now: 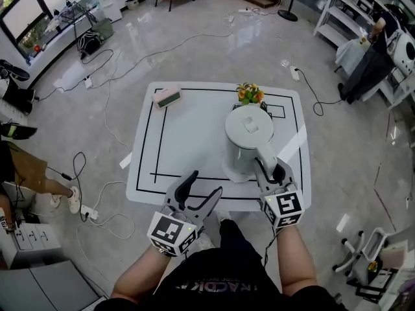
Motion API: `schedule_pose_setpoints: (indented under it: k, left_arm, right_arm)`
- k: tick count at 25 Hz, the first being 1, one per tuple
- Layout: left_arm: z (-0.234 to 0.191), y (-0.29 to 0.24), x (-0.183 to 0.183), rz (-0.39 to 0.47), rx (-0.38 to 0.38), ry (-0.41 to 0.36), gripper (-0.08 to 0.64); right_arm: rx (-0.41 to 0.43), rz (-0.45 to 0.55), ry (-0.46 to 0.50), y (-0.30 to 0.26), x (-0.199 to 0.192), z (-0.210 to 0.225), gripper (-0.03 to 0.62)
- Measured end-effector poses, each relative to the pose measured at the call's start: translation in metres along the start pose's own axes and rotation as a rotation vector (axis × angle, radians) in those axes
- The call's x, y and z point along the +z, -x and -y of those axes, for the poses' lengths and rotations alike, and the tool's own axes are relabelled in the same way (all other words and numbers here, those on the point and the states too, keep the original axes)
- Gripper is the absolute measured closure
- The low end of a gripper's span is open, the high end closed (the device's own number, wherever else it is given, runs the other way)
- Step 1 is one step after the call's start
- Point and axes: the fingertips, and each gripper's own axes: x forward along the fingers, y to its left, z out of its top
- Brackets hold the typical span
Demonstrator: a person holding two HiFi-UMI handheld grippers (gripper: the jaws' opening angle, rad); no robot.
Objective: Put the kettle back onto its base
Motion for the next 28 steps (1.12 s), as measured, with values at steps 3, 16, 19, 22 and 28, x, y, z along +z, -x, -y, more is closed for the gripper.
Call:
schedule_pose_setpoints:
  k: [3,16,19,22,28]
  left_arm:
    - [0.006,-0.001,-0.002,-0.01,-0.013,-0.008,0.262]
    - [0.02,-0.003,-0.009,-0.042,-0.014,-0.026,0.261]
    - [0.021,-0.004,-0.013,-0.049,-0.011,-0.024,0.262]
    - [0.023,-0.004,-0.014,-0.051,-0.011,-0.023,0.262]
    - [0.028,-0.004,-0.016,-0.054,-0.018,-0.019,0.261]
  right_arm:
    - [-0.007,-0.004,-0.009,0.004,-0.008,0.001,0.482]
    - [-0.008,0.052,-0.062,0.009,-0.016,-0.001,0.482]
    - [-0.006,0.07,-0.07,0.009,-0.019,-0.003,0.482]
    - [-0.001,0.081,-0.062,0.012,-0.02,-0.006,0.482]
    - [0.007,0.114,-0.045,0.019,-0.022,-0.012,0.482]
